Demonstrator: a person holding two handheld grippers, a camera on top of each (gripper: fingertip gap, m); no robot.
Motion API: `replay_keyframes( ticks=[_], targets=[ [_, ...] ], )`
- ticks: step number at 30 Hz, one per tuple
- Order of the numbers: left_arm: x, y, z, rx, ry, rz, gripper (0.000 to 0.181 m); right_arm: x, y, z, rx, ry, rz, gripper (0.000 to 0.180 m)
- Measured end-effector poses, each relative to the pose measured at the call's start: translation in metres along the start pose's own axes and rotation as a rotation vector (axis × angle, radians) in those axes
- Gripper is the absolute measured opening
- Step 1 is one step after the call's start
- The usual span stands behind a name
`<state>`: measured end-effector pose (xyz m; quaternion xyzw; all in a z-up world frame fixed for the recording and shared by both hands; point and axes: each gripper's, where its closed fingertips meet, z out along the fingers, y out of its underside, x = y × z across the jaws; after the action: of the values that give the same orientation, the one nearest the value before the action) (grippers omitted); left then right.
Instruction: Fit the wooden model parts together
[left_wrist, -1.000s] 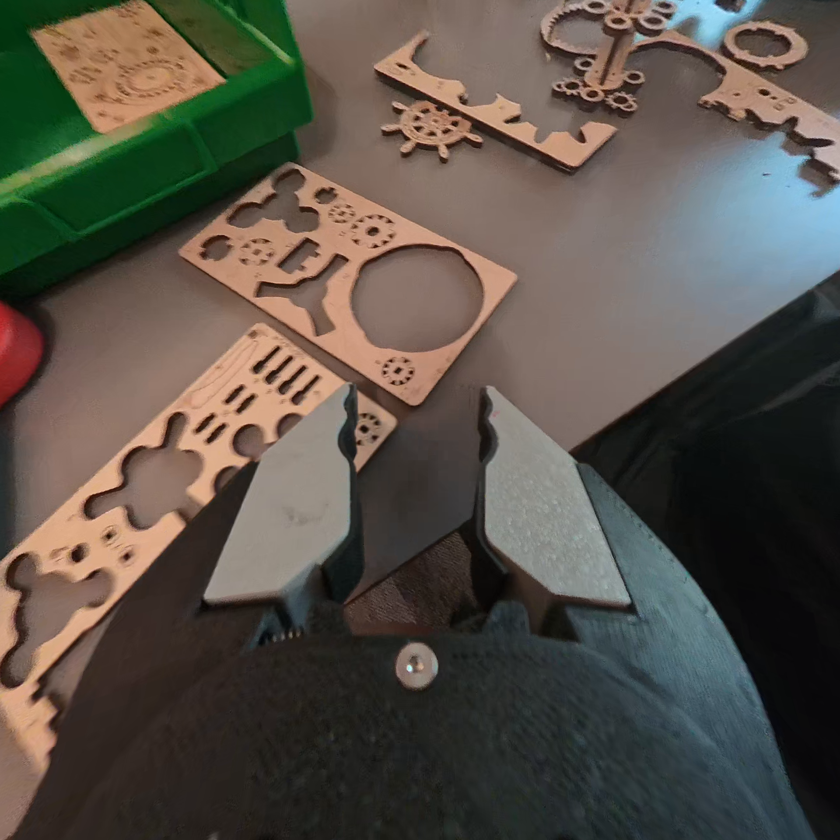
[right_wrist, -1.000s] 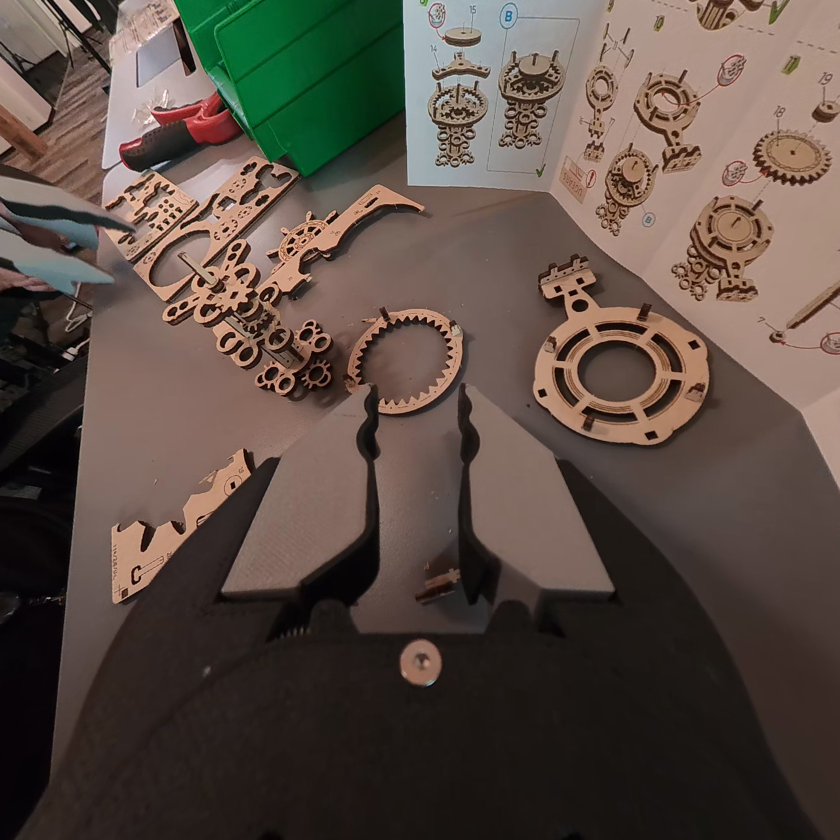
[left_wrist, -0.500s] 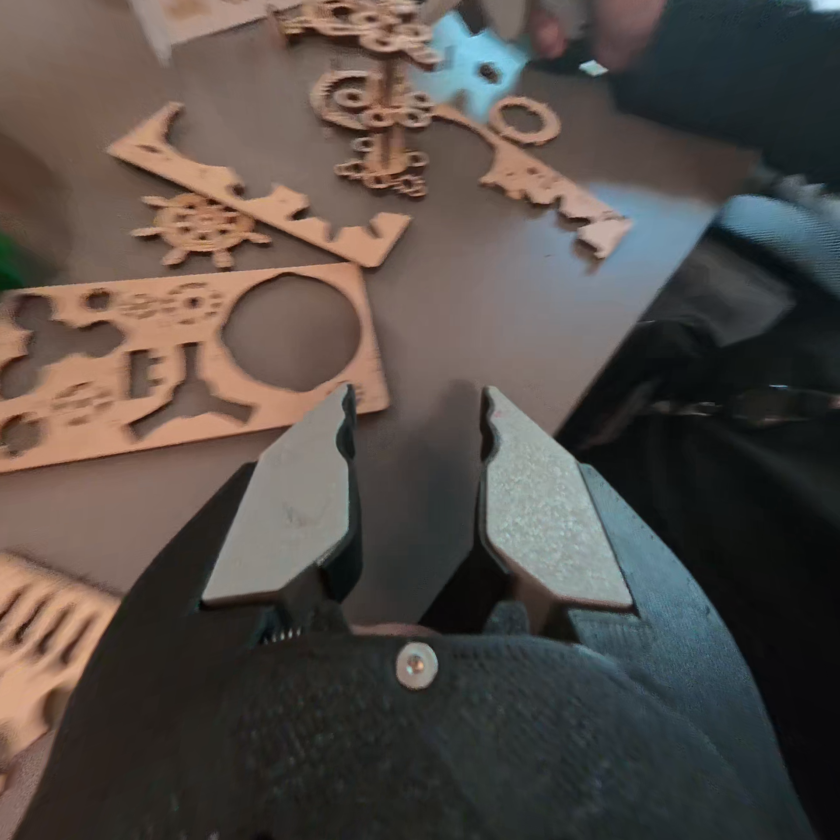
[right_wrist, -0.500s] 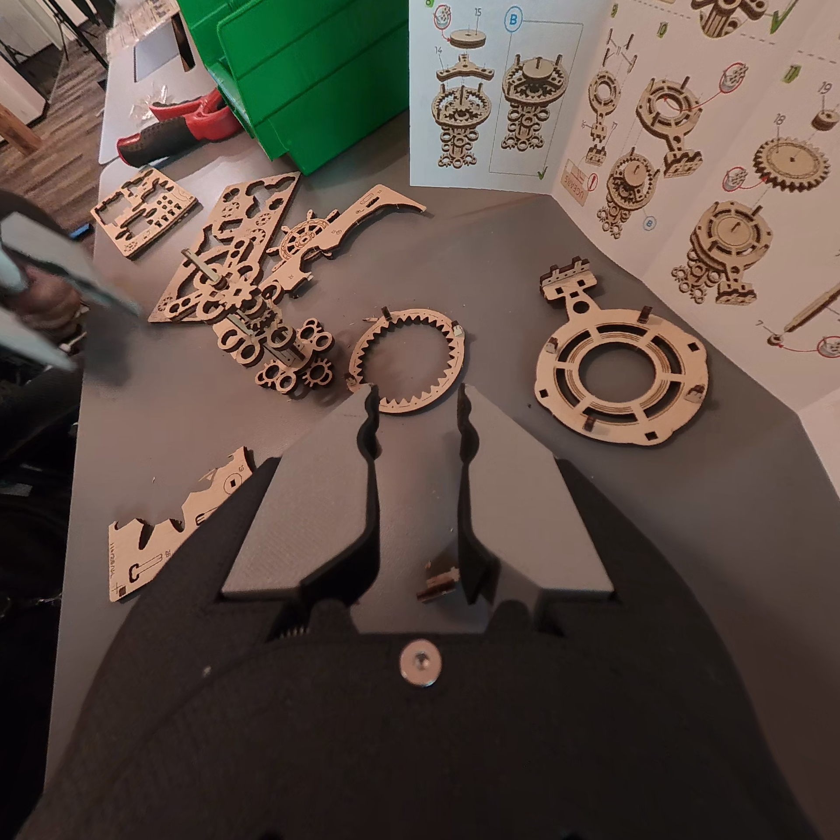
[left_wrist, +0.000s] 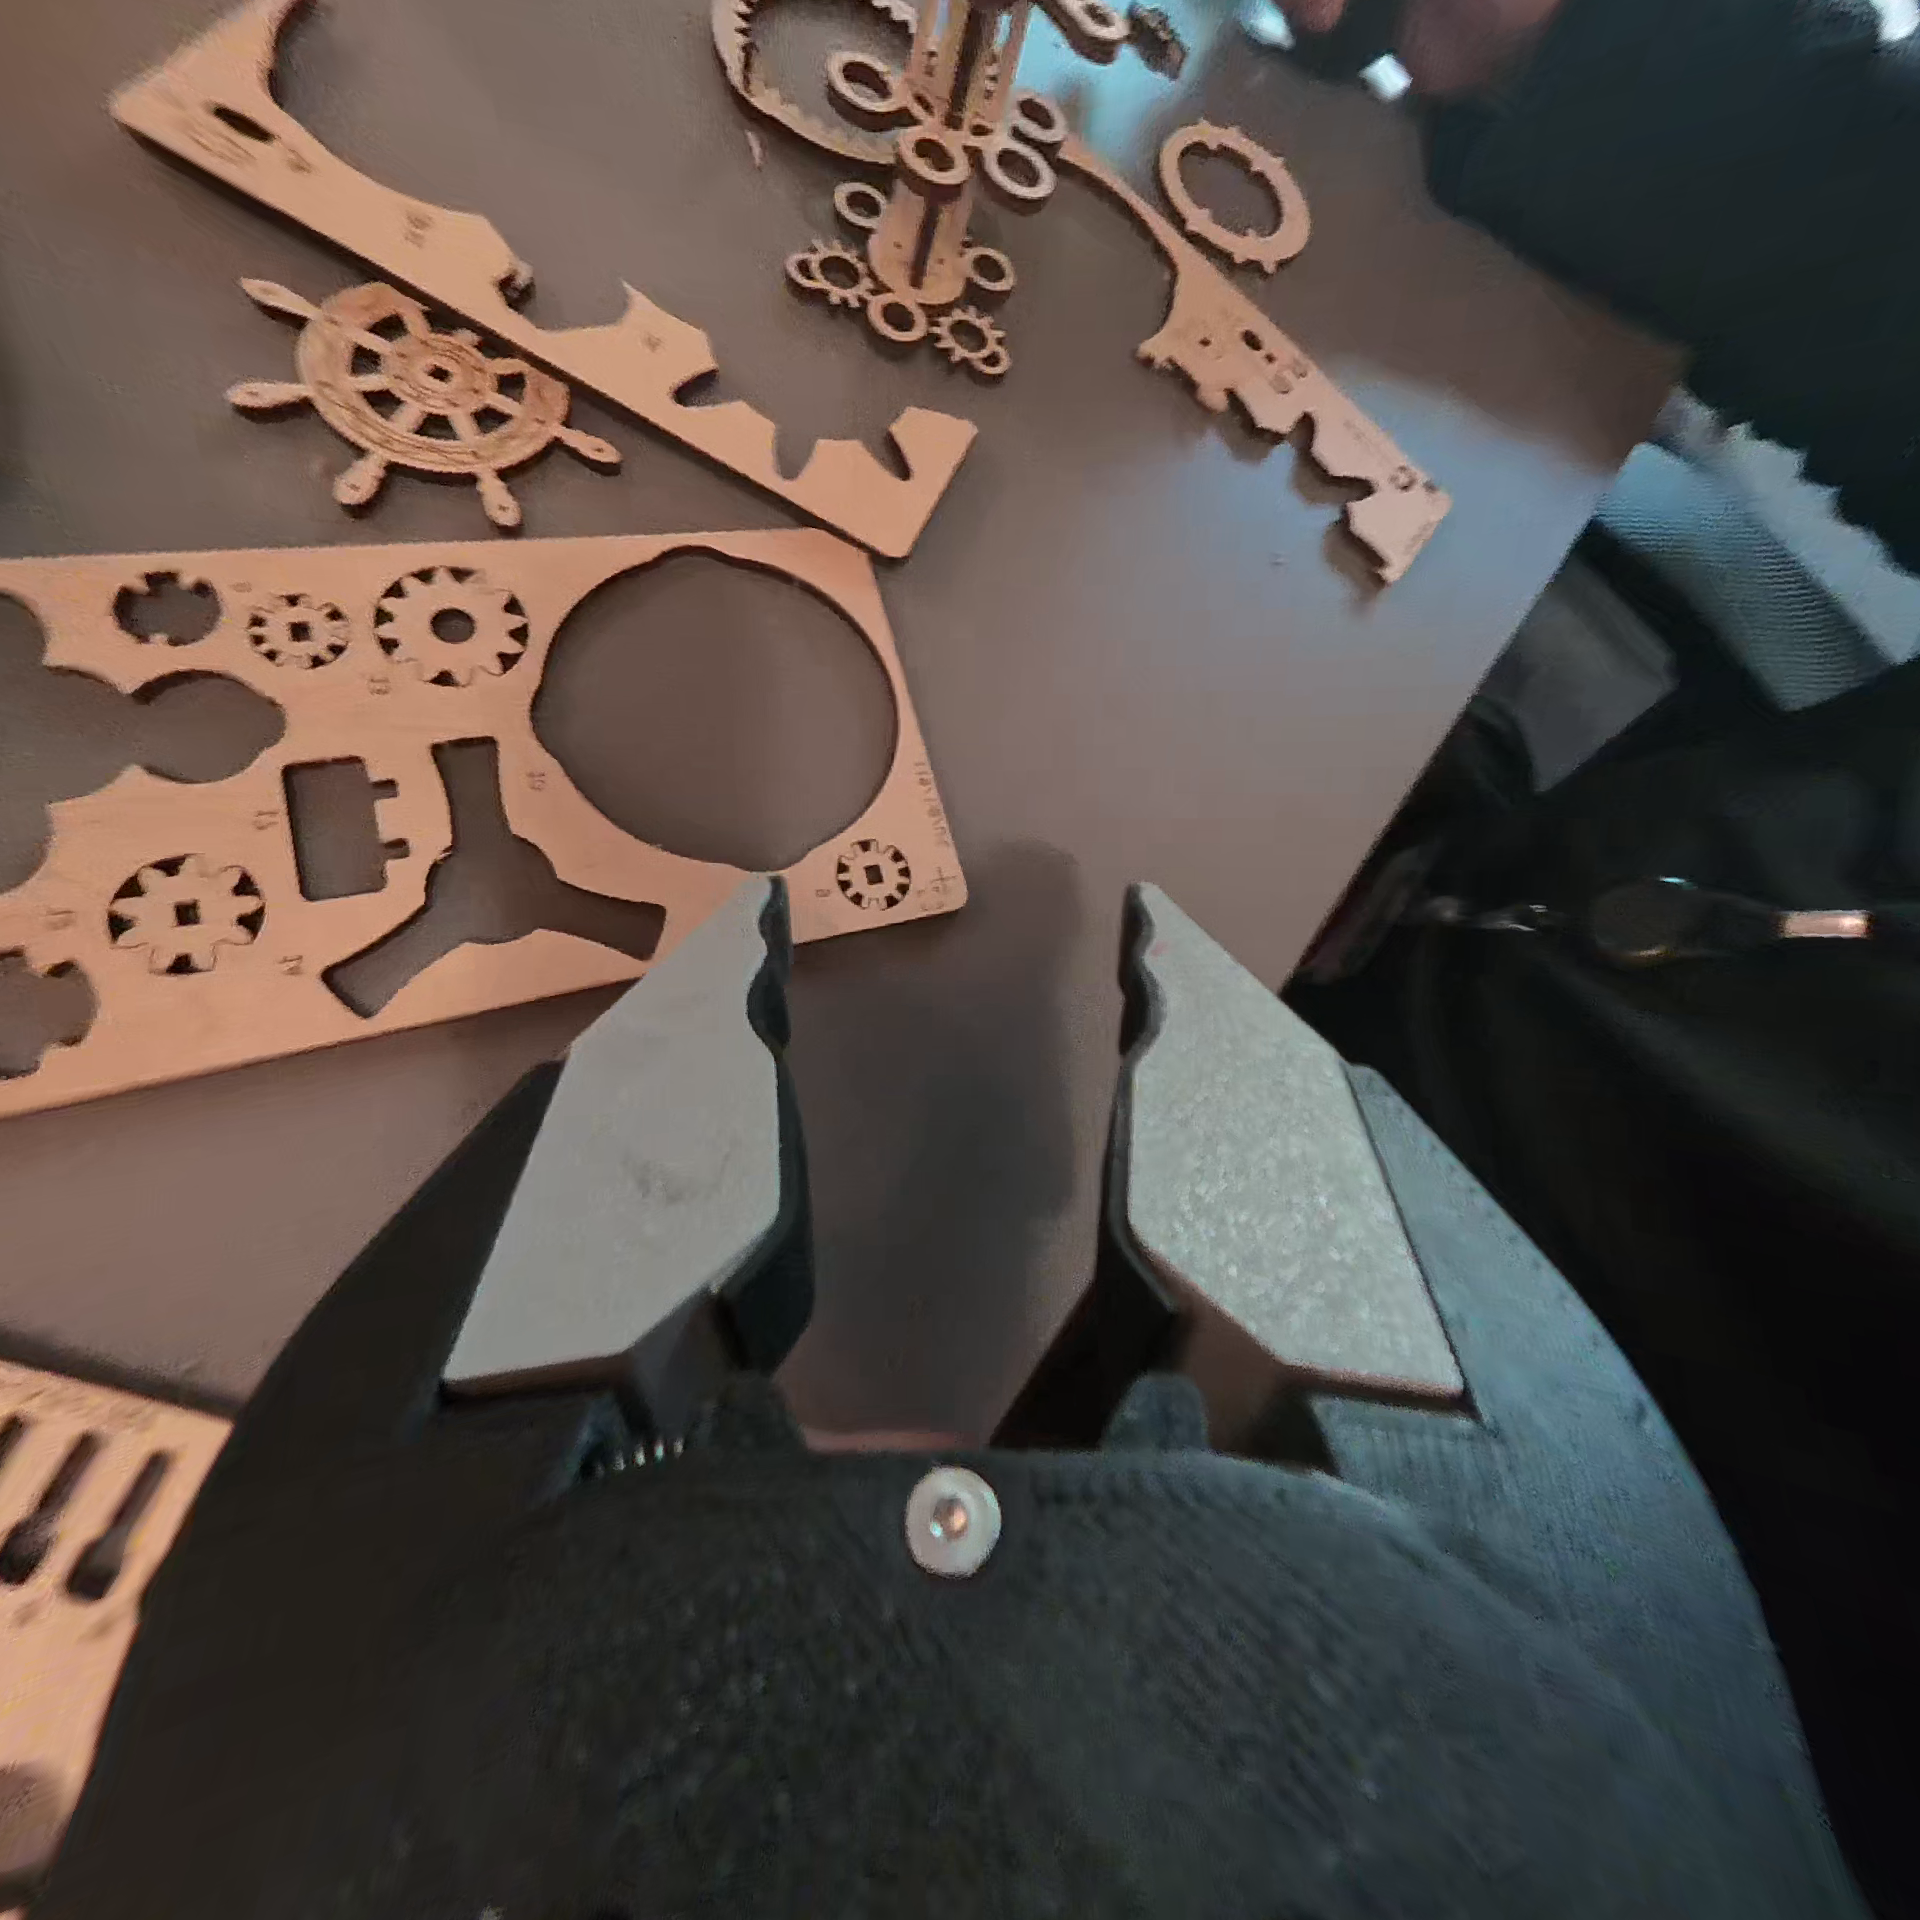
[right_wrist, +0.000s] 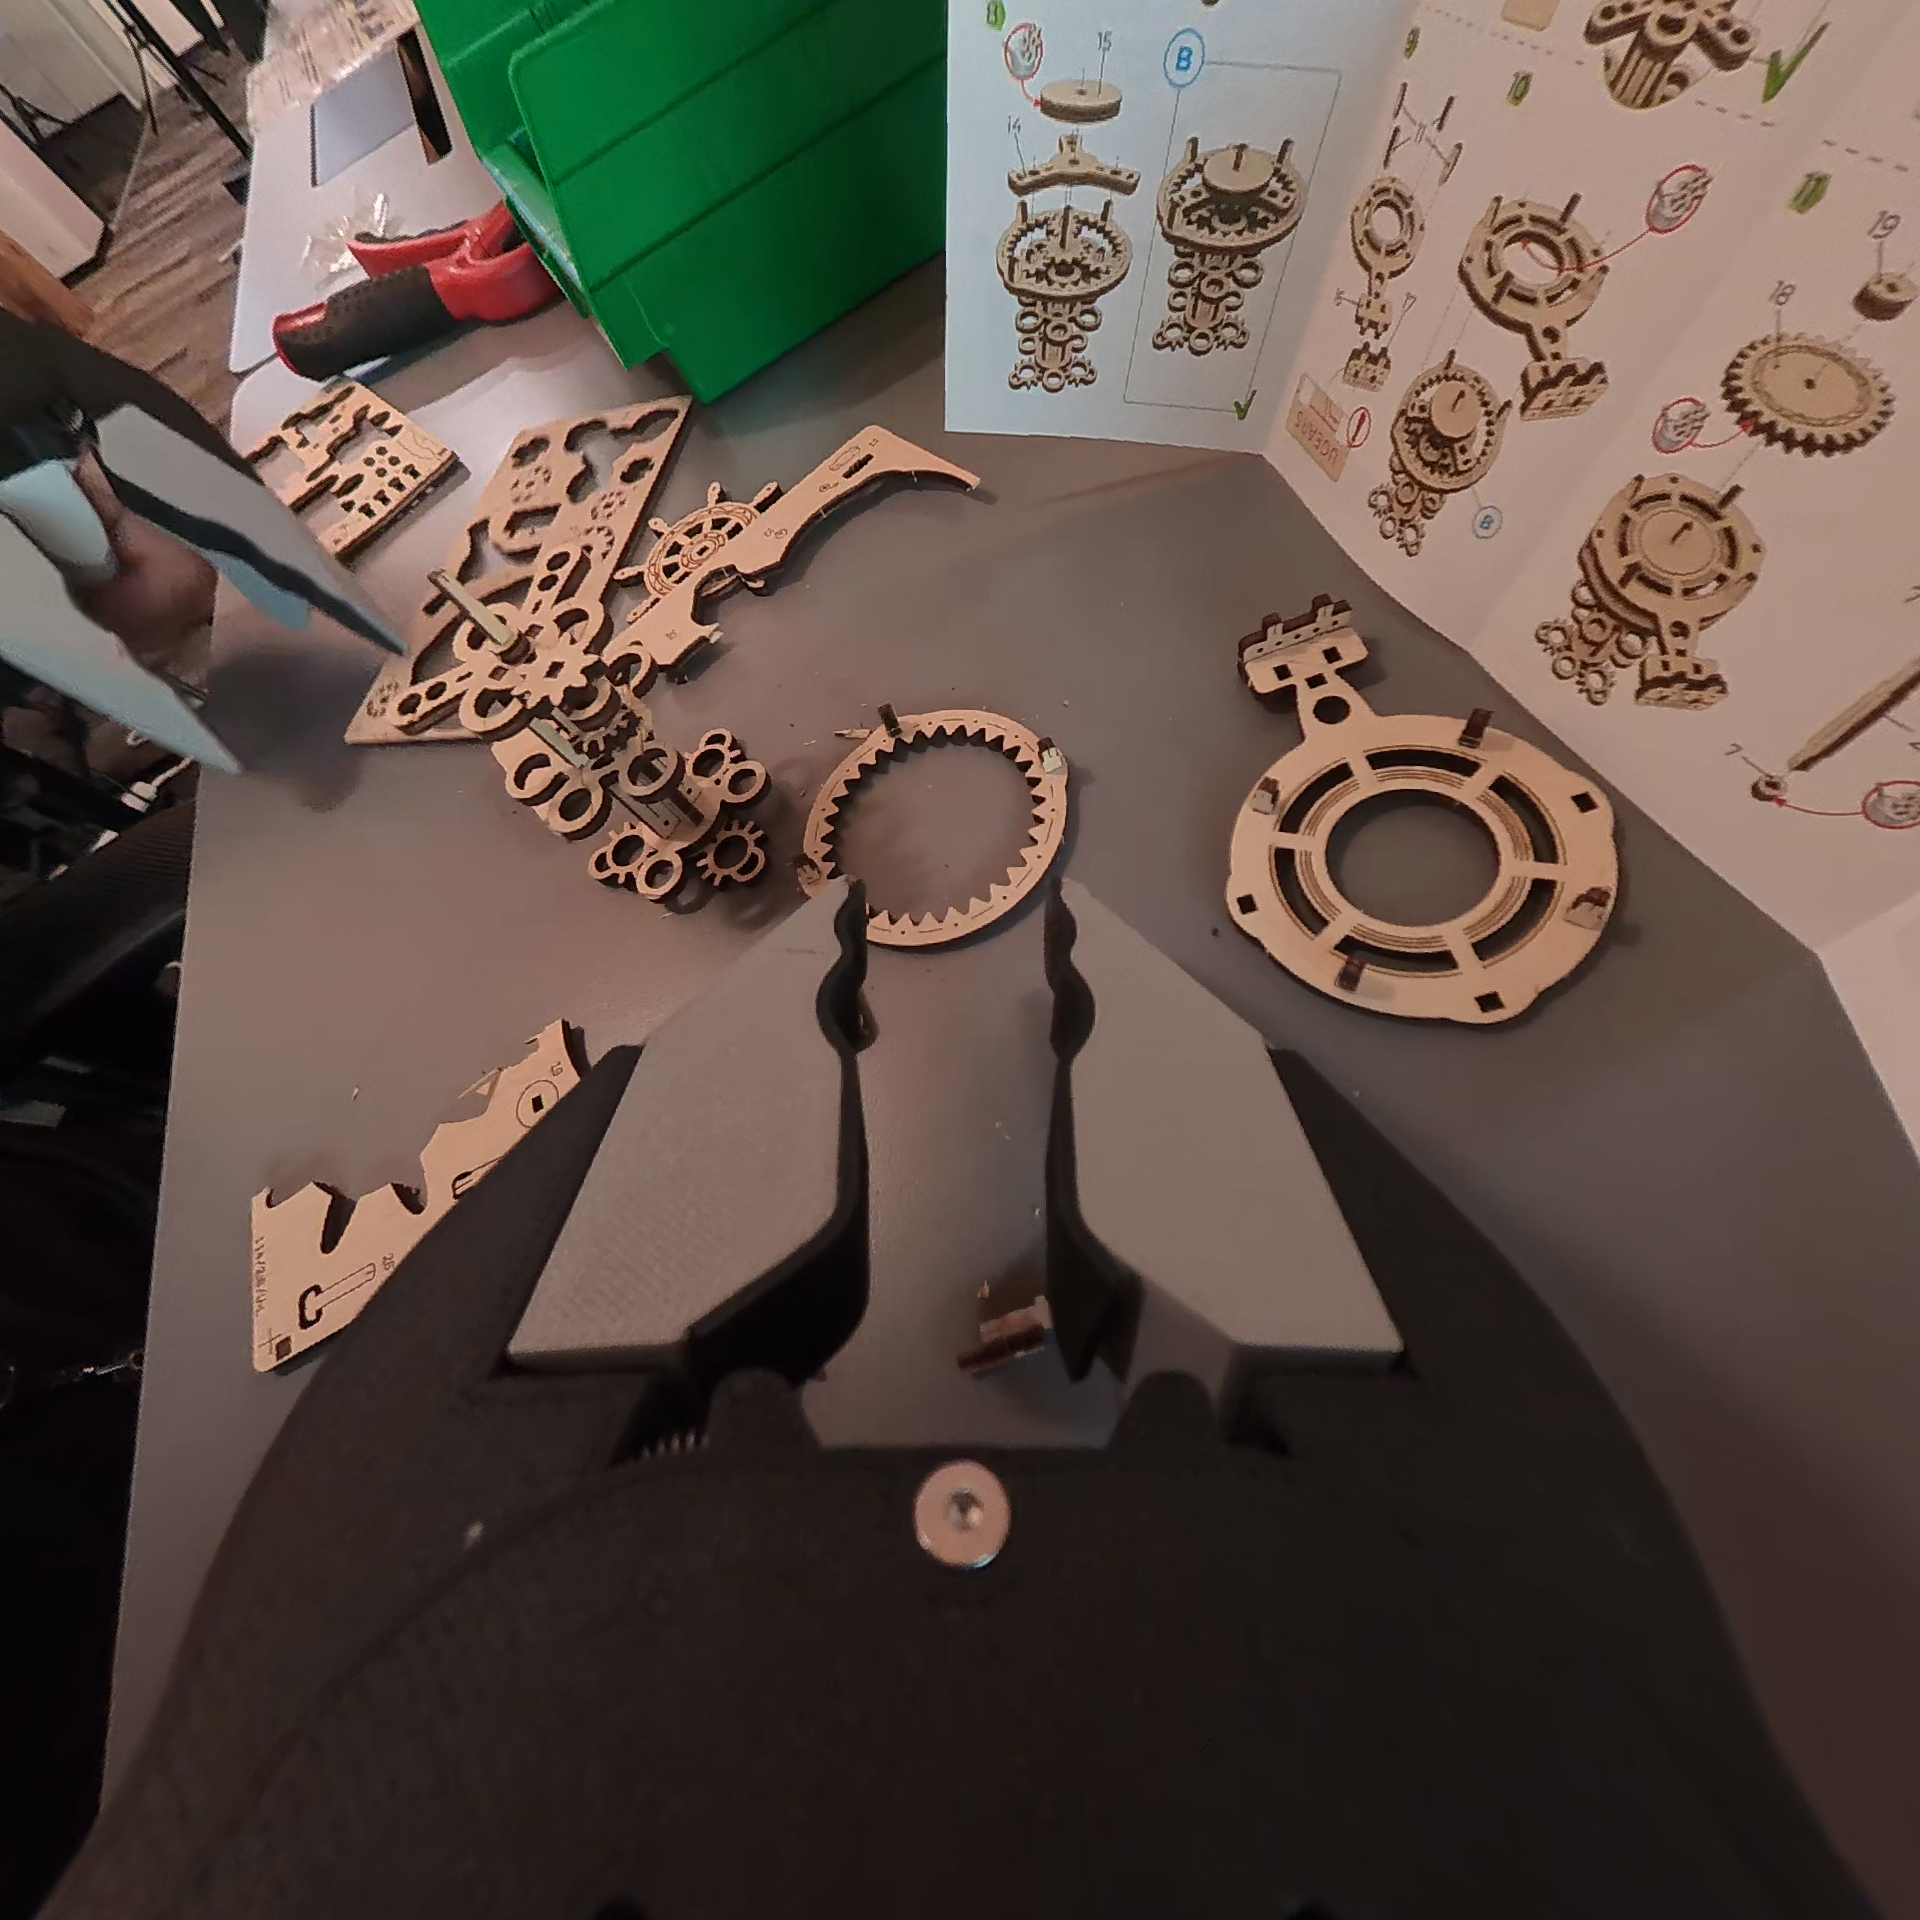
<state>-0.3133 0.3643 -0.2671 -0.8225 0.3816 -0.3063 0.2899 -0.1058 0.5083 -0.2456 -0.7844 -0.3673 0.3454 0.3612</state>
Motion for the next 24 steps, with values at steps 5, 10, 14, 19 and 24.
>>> replay_keyframes(
  ticks=[5, 10, 14, 19, 24],
  targets=[
    [0.055, 0.001, 0.012, 0.027, 0.232, -0.039, 0.058, -0.001, -0.002, -0.001, 0.004, -0.001, -0.01, 0.031],
    [0.051, 0.0, -0.012, 0.088, 0.097, 0.01, 0.065, -0.002, -0.001, -0.001, -0.004, 0.01, -0.028, 0.031],
    [0.01, 0.004, -0.048, 0.09, -0.128, 0.0, 0.064, -0.003, -0.002, -0.001, -0.002, 0.005, -0.027, 0.03],
    [-0.021, 0.012, -0.071, 0.1, -0.28, -0.028, 0.064, -0.003, -0.003, -0.002, 0.003, 0.015, -0.033, 0.03],
    [-0.028, 0.019, -0.072, 0.102, -0.316, -0.024, 0.063, -0.001, -0.002, -0.002, 0.004, 0.012, -0.018, 0.031]
  ],
)
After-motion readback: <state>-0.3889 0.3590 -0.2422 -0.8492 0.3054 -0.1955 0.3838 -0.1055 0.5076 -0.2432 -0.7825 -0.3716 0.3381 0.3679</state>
